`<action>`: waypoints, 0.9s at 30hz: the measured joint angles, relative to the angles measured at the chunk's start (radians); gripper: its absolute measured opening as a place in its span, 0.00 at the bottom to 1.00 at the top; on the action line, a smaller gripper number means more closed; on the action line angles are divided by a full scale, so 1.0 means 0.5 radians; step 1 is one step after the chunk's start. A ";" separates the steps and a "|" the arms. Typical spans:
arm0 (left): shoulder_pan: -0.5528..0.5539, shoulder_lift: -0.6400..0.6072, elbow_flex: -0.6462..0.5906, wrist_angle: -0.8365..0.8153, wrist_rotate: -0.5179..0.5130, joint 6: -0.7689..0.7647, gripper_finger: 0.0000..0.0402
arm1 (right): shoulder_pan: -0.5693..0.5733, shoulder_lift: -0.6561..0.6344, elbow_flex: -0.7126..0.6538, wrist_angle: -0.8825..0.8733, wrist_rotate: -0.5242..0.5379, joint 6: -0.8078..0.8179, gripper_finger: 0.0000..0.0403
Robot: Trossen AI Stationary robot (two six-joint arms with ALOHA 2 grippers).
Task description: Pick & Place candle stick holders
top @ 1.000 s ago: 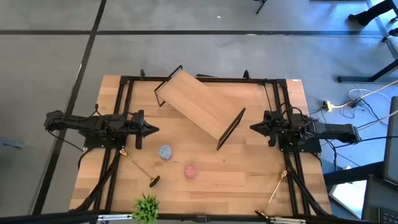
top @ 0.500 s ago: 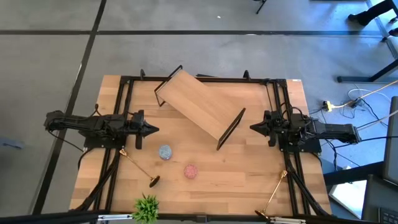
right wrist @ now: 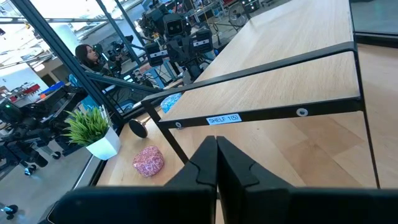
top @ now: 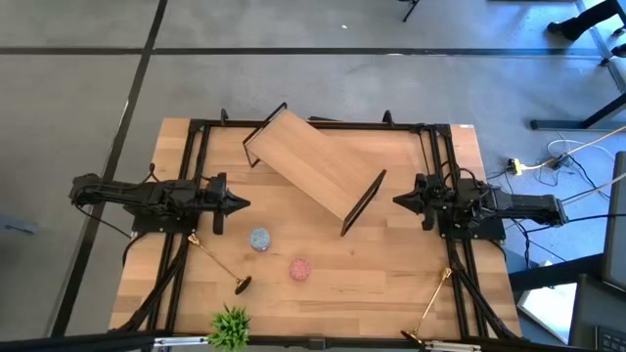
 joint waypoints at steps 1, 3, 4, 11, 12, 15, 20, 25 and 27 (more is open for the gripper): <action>0.000 0.000 0.000 0.000 0.000 0.000 0.00 | 0.000 0.000 0.000 0.000 0.001 -0.001 0.00; 0.000 0.000 0.000 0.000 0.000 0.000 0.00 | 0.000 0.000 0.001 0.000 0.000 -0.001 0.00; -0.001 -0.001 0.000 0.000 0.001 0.000 0.00 | 0.000 0.000 0.000 0.000 0.000 0.000 0.00; -0.001 0.000 0.000 0.000 0.000 0.000 0.00 | -0.002 0.000 0.000 0.096 0.005 -0.004 0.00; -0.001 0.000 0.000 0.000 0.000 0.000 0.00 | -0.001 0.000 0.000 0.096 0.005 -0.005 0.00; 0.000 -0.001 0.000 0.000 0.000 0.000 0.00 | -0.001 0.000 0.000 0.092 0.004 -0.001 0.00; 0.000 -0.001 0.000 0.001 -0.003 0.052 0.00 | -0.002 0.000 0.000 0.104 0.065 -0.016 0.00; -0.001 -0.001 0.000 0.001 -0.004 0.146 0.00 | -0.005 0.000 0.000 0.343 0.624 0.283 0.00; -0.001 0.000 -0.001 0.013 -0.014 0.156 0.00 | -0.005 0.000 0.000 0.476 0.792 0.434 0.00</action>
